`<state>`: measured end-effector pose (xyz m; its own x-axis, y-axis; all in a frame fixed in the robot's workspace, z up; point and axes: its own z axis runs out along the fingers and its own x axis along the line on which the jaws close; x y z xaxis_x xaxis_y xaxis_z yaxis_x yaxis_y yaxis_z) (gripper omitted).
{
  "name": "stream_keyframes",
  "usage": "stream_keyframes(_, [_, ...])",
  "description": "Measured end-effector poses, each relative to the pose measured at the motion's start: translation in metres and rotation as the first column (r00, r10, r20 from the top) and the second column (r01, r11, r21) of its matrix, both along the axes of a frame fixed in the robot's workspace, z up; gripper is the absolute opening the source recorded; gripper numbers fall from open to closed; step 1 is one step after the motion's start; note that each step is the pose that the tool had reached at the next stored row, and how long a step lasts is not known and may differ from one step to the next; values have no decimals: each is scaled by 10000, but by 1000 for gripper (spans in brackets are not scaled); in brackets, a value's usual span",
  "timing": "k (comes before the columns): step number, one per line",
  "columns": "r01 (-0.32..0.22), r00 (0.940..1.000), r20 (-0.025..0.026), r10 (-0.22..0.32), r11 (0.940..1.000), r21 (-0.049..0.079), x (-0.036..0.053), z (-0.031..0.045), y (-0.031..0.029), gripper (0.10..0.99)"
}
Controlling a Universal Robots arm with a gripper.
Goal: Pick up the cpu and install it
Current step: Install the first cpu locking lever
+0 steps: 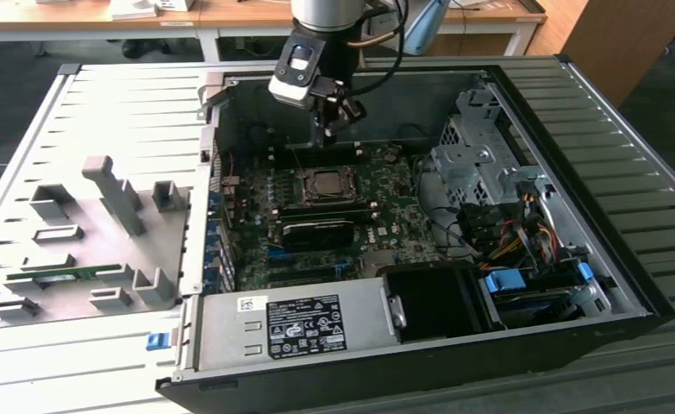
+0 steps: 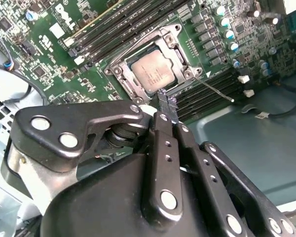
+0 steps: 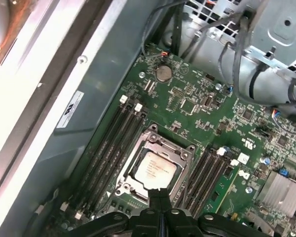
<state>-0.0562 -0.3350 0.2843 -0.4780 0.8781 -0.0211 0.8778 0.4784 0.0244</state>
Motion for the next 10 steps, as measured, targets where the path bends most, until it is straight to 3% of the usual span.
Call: stream_keyframes(10, [-930,9957,0,930,9957,-1,0,0,-5,106])
